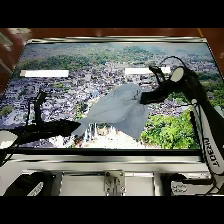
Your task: Fold the shirts.
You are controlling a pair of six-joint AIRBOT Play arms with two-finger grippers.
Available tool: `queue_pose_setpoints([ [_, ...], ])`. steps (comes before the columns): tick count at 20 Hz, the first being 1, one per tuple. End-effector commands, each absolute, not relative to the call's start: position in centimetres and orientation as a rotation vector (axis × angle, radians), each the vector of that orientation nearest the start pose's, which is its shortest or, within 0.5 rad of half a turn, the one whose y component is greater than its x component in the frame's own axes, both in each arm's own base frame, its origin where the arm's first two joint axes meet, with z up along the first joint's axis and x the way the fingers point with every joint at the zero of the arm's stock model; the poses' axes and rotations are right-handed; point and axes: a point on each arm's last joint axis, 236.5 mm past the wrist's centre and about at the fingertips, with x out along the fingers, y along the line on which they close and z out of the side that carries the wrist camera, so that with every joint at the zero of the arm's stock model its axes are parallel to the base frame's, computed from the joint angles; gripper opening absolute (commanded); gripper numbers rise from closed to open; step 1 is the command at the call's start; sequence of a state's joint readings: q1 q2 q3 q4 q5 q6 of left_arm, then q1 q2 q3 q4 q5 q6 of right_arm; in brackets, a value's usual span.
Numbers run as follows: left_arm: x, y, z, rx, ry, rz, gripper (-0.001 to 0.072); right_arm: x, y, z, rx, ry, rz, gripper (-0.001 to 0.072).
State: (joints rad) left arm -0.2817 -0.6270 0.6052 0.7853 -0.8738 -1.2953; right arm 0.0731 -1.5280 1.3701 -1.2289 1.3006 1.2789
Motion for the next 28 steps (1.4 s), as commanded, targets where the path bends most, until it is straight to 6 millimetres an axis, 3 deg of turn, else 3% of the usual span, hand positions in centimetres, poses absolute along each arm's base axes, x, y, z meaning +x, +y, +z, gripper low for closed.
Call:
queue_pose_setpoints([
  [1, 25.5, -20.4, 9.4, -0.378, 0.827, -0.686, 0.0033, 32.8, 5.2, -3.3, 0.257, 1.693, 0.330, 0.0605],
  [3, 25.6, -20.3, 9.3, -0.370, 0.827, -0.683, 0.0033, 30.7, 8.4, -5.1, 0.568, 1.676, 0.356, 0.0629],
  [7, 25.6, -20.2, 9.2, -0.368, 0.828, -0.682, 0.0033, 26.7, 11.1, -10.5, 0.652, 1.711, 0.295, 0.0636],
  [12, 25.5, -20.4, 9.4, -0.377, 0.826, -0.686, 0.0033, 26.8, 14.6, -11.7, 0.654, 1.674, 0.285, 0.0636],
  [18, 25.7, -19.9, 9.0, -0.344, 0.825, -0.671, 0.0034, 29.3, 17.8, -11.6, 0.746, 1.569, 0.226, 0.0632],
  [19, 25.8, -19.8, 8.9, -0.339, 0.826, -0.669, 0.0034, 29.6, 18.5, -11.5, 0.761, 1.555, 0.232, 0.0569],
  [21, 25.9, -19.6, 8.9, -0.324, 0.823, -0.663, 0.0033, 30.1, 19.7, -10.8, 0.786, 1.529, 0.263, 0.0059],
  [23, 26.4, -18.9, 9.1, -0.308, 0.807, -0.641, 0.0033, 31.1, 20.6, -8.6, 0.696, 1.461, 0.427, 0.0064],
  [25, 27.8, -16.9, 11.4, -0.254, 0.750, -0.594, 0.0033, 31.8, 20.5, -3.8, 0.513, 1.371, 0.623, 0.0064],
  [26, 28.7, -15.6, 13.7, -0.209, 0.703, -0.562, 0.0033, 32.3, 19.5, -0.4, 0.406, 1.304, 0.679, 0.0064],
  [27, 29.5, -13.8, 17.2, -0.146, 0.635, -0.521, 0.0033, 33.1, 18.1, 3.4, 0.309, 1.222, 0.693, 0.0064],
  [28, 29.8, -12.2, 21.8, -0.090, 0.546, -0.480, 0.0033, 34.0, 16.2, 8.4, 0.204, 1.100, 0.674, 0.0064],
])
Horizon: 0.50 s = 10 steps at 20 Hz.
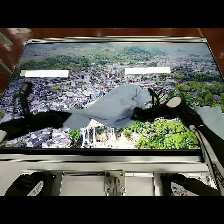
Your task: Fold the shirts.
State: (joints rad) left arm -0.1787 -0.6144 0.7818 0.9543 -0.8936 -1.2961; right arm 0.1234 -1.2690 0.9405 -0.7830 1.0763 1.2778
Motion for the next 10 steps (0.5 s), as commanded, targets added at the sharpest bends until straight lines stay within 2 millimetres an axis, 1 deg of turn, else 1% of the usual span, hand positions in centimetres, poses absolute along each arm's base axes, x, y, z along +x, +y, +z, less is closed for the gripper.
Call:
queue_pose_setpoints([
  [1, 29.6, -11.0, 27.3, -0.053, 0.434, -0.452, 0.0033, 34.7, 14.0, 13.8, 0.105, 0.956, 0.623, 0.0064],
  [2, 28.7, -10.1, 33.8, -0.003, 0.281, -0.432, 0.0033, 35.1, 11.3, 20.5, -0.006, 0.769, 0.532, 0.0064],
  [3, 27.0, -9.5, 39.8, 0.034, 0.135, -0.412, 0.0033, 34.6, 8.8, 27.9, -0.081, 0.556, 0.419, 0.0064],
  [4, 24.6, -9.1, 45.5, 0.053, -0.009, -0.391, 0.0033, 33.0, 7.3, 34.7, -0.116, 0.356, 0.340, 0.0064],
  [5, 22.1, -9.0, 49.7, 0.060, -0.123, -0.389, 0.0033, 30.6, 6.7, 40.9, -0.134, 0.167, 0.300, 0.0064],
  [6, 19.5, -9.6, 53.0, 0.051, -0.218, -0.415, 0.0033, 27.5, 6.9, 46.0, -0.121, 0.004, 0.297, 0.0064],
  [7, 17.5, -10.1, 55.1, 0.041, -0.282, -0.442, 0.0033, 24.8, 7.2, 49.6, -0.083, -0.112, 0.305, 0.0063],
  [8, 15.6, -10.6, 56.7, 0.034, -0.331, -0.470, 0.0033, 22.7, 7.2, 51.7, -0.043, -0.178, 0.309, 0.0063],
  [9, 14.3, -10.9, 57.7, 0.032, -0.364, -0.485, 0.0034, 21.0, 7.2, 53.2, -0.012, -0.220, 0.311, 0.0064],
  [10, 13.3, -10.9, 58.4, 0.038, -0.389, -0.489, 0.0034, 19.9, 7.2, 54.0, 0.000, -0.244, 0.312, 0.0064],
])
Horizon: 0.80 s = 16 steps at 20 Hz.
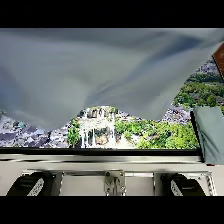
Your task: Fold the shirts.
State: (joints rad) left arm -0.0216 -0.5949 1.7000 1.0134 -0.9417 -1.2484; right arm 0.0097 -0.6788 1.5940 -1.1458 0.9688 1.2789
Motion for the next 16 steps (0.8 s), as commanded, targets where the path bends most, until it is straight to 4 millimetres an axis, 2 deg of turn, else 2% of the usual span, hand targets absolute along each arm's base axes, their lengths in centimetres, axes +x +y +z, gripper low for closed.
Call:
queue_pose_setpoints([
  [1, 12.7, -10.9, 58.7, 0.046, -0.401, -0.485, 0.0034, 19.0, 7.2, 54.5, 0.003, -0.264, 0.312, 0.0064],
  [2, 12.4, -10.6, 58.7, 0.057, -0.403, -0.471, 0.0033, 18.5, 7.1, 54.6, 0.006, -0.265, 0.310, 0.0064],
  [4, 12.9, -10.4, 57.6, 0.085, -0.357, -0.456, 0.0034, 18.6, 7.0, 53.4, 0.006, -0.208, 0.305, 0.0064],
  [7, 15.3, -9.3, 54.1, 0.130, -0.202, -0.400, 0.0034, 20.4, 6.0, 48.8, 0.001, -0.010, 0.255, 0.0064],
  [8, 16.4, -8.8, 52.6, 0.137, -0.135, -0.377, 0.0034, 21.2, 5.5, 46.8, 0.002, 0.080, 0.234, 0.0064],
  [12, 21.9, -7.5, 44.8, 0.151, 0.135, -0.336, 0.0034, 25.6, 3.4, 35.1, -0.016, 0.589, 0.156, 0.0063],
  [14, 25.4, -6.8, 40.3, 0.147, 0.265, -0.313, 0.0034, 28.7, 2.5, 30.5, -0.022, 0.763, 0.125, 0.0064],
  [16, 29.2, -5.8, 35.3, 0.146, 0.397, -0.283, 0.0034, 33.0, 2.0, 26.0, -0.022, 0.871, 0.103, 0.0064],
])
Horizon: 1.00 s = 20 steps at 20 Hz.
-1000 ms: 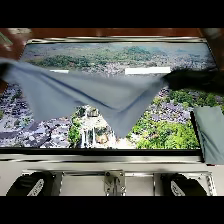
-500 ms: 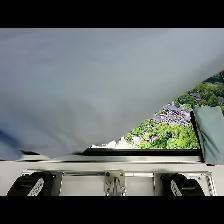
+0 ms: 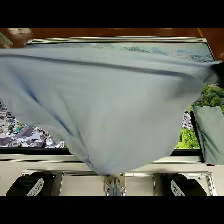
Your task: Fold the shirts.
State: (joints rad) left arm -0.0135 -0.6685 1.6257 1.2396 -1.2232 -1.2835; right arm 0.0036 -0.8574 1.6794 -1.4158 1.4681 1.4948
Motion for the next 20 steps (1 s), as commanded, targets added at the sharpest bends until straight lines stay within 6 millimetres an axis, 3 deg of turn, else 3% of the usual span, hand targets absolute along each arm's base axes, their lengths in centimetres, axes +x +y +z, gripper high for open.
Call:
queue_pose_setpoints([
  [1, 31.2, -5.6, 32.9, 0.139, 0.449, -0.274, 0.0033, 35.5, 1.8, 23.5, -0.020, 0.910, 0.095, 0.0064],
  [5, 40.3, -6.1, 24.4, 0.058, 0.585, -0.281, 0.0034, 45.9, 1.9, 14.1, 0.053, 0.971, 0.060, 0.0064],
  [7, 43.9, -7.3, 19.9, -0.021, 0.669, -0.315, 0.0034, 49.8, 3.2, 10.2, 0.241, 0.972, 0.027, 0.0065],
  [9, 46.1, -8.8, 14.6, -0.118, 0.783, -0.357, 0.0035, 52.7, 4.9, 7.4, 0.363, 0.952, 0.053, 0.0064],
  [11, 47.5, -10.4, 9.7, -0.222, 0.890, -0.392, 0.0035, 54.0, 5.0, 4.2, 0.379, 0.977, 0.043, 0.0064],
  [13, 48.4, -12.1, 5.2, -0.345, 0.988, -0.424, 0.0035, 53.6, 4.9, 0.2, 0.370, 1.070, 0.027, 0.0065],
  [15, 48.1, -13.9, 1.6, -0.463, 1.088, -0.458, 0.0034, 52.4, 5.3, -3.3, 0.383, 1.181, 0.026, 0.0065],
  [17, 46.9, -14.5, -1.0, -0.560, 1.210, -0.434, 0.0035, 51.7, 6.1, -4.5, 0.416, 1.233, 0.039, 0.0065],
  [18, 46.4, -14.3, -1.3, -0.580, 1.245, -0.429, 0.0092, 51.9, 6.1, -4.1, 0.419, 1.218, 0.041, 0.0098],
  [19, 45.9, -14.0, -1.1, -0.596, 1.269, -0.429, 0.0374, 51.9, 5.9, -3.1, 0.429, 1.212, 0.045, 0.0324],
  [20, 45.0, -13.6, -0.6, -0.622, 1.314, -0.431, 0.0720, 51.7, 5.3, -1.6, 0.414, 1.203, 0.056, 0.0542],
])
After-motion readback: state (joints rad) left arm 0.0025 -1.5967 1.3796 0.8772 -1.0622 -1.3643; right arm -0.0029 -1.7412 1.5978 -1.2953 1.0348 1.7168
